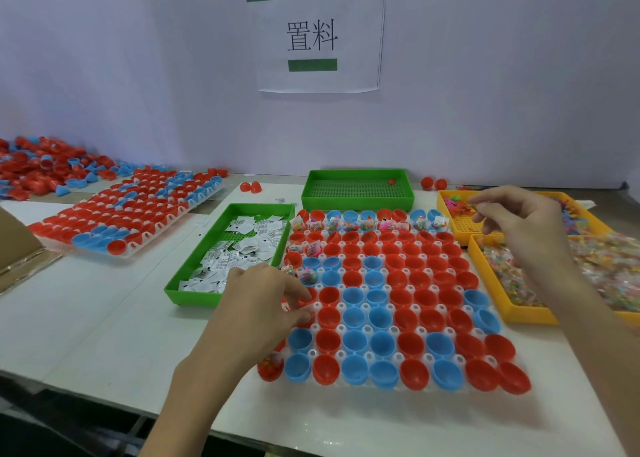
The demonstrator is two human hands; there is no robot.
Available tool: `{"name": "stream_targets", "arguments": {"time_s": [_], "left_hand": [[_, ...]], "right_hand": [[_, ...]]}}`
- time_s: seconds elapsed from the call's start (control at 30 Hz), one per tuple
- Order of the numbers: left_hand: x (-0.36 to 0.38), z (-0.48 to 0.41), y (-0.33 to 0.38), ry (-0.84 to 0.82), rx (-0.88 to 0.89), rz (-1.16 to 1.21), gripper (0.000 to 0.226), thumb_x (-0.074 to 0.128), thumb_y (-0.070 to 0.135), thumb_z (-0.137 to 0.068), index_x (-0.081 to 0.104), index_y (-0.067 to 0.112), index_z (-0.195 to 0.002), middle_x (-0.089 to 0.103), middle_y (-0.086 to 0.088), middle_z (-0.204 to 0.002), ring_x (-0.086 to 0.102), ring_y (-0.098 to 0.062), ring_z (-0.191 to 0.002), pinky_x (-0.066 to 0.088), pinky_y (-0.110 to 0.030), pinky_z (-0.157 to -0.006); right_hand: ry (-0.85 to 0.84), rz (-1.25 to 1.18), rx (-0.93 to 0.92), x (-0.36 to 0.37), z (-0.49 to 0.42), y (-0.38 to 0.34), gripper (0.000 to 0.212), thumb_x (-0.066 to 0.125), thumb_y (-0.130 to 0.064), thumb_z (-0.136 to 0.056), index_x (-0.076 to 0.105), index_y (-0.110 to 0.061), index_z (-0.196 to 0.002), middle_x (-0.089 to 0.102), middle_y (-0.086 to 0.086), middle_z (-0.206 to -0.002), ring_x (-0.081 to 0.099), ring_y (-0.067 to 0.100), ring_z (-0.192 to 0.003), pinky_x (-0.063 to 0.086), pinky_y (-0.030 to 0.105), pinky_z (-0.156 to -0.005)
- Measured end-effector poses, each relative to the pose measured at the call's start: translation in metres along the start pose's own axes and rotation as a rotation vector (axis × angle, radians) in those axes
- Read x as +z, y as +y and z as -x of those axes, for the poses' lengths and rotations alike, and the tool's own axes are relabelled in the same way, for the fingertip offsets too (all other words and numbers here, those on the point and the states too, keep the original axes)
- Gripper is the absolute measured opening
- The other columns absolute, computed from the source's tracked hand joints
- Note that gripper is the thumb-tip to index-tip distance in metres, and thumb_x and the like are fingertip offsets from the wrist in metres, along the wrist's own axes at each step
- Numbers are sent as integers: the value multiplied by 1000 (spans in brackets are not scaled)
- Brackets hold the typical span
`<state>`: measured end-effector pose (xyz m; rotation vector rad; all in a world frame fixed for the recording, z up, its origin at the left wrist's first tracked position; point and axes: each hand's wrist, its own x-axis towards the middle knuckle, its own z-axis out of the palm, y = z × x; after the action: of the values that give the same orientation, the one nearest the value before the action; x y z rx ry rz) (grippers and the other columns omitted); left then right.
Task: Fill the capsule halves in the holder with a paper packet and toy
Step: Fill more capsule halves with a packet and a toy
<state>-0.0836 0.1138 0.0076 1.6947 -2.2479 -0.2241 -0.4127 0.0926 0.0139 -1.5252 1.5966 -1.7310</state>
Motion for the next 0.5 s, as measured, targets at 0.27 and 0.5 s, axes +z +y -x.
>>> {"name": "stream_targets", "arguments": {"time_s": [0.27,0.5], "left_hand": [[-1,5,1,21,6,43,23,78,43,-82,76,40,-105,55,30,-71,46,2,-85,46,-42,-96],[-4,5,-1,50,17,86,20,79,44,-80,77,39,-100,61,27,-79,54,-2,-90,48,-45,-95]], "right_hand": [[7,11,14,-2,-1,3,26,59,-7,-95,73,-26,-86,68,-10,-69,56,1,-57,49,12,-53],[-2,37,14,-2,-2,5,25,59,-9,-96,72,-28,-86,68,-12,-69,57,0,-59,49,15,-57]]}}
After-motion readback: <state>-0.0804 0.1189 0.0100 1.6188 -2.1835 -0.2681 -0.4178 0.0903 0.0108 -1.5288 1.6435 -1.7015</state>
